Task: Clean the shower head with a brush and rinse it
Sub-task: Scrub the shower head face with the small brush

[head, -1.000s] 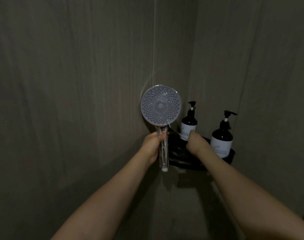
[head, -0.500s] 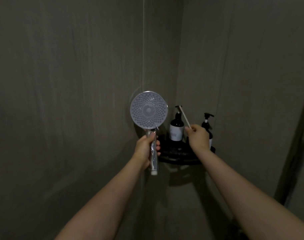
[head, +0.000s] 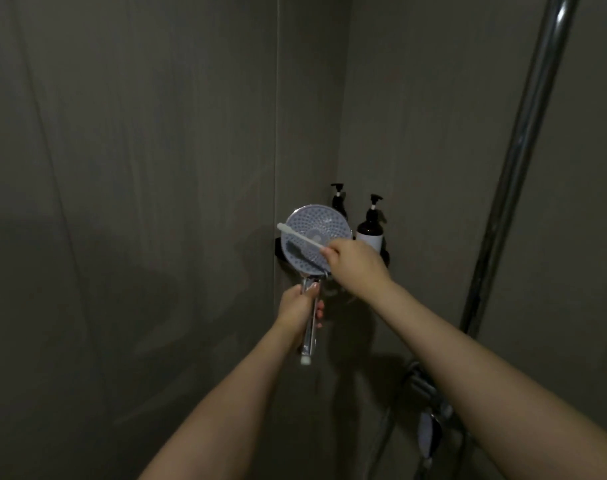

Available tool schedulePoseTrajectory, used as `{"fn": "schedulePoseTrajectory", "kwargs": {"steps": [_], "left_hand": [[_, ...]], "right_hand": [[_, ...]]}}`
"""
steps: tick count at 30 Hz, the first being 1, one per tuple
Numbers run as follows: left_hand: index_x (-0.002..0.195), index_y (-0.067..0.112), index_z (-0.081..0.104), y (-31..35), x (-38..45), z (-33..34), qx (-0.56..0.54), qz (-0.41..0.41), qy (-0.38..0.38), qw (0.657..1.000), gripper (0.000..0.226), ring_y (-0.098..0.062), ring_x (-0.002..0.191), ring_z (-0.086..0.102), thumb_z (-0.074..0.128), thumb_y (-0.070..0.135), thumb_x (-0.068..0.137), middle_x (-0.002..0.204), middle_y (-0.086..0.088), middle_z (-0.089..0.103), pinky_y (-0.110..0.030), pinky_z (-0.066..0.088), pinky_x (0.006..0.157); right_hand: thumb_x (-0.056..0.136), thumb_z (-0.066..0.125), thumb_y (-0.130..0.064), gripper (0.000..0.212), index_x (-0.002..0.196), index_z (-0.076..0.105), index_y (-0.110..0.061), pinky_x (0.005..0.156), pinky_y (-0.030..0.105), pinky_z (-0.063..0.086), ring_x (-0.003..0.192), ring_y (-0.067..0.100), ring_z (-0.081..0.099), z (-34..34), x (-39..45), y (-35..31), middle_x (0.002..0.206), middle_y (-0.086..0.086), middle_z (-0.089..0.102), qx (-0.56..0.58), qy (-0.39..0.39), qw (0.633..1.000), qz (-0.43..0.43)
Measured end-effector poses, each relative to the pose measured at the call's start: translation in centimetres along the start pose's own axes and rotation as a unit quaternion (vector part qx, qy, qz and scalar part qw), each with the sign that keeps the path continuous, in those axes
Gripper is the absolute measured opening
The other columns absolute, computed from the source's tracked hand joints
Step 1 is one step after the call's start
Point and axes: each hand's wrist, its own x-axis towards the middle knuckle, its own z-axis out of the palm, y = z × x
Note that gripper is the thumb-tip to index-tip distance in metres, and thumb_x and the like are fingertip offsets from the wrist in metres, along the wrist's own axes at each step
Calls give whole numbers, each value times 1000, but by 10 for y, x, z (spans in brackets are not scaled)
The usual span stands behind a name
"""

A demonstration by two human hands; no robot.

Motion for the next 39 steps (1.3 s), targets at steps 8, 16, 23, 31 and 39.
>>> {"fn": "schedulePoseTrajectory", "kwargs": {"steps": [8,16,23,31,39], "left_hand": [[69,16,50,11,-28,8,30,4,5,1000,25,-10,40,46,49,21,93,54,-3,51,-20,40,40],[68,16,49,22,-31,-7,24,10,-5,1000,25,-9,36,45,49,20,93,51,-2,51,-19,39,39],[70,16,49,22,-29,-25,9,0,-9,1000,24,-8,36,45,49,21,93,51,-1,50,-19,38,39],[68,16,47,26,-40,-35,28,6,-20,999,25,-7,34,43,48,19,94,52,-3,49,-17,38,35],[72,15,47,27,-47,-44,1,-5,-15,1000,23,-12,42,43,46,20,95,55,-5,48,-19,38,36]], "right_hand": [[96,36,-28,32,96,62,-9,55,29,37,72,32,59,-30,-13,5,85,16,64,-56,69,985,150],[96,38,-22,29,104,61,-6,58,29,37,71,30,59,-26,-13,-21,88,17,66,-74,61,987,128],[96,38,-24,27,90,59,-8,43,21,24,54,23,50,-32,-15,-40,66,5,51,-96,18,994,41],[97,34,-26,34,99,60,-3,61,31,37,79,33,57,-41,-12,-38,90,20,64,-46,99,975,193],[94,38,-25,28,92,61,-9,59,33,41,71,27,56,-16,-41,-75,88,13,63,-98,-88,990,50]]}}
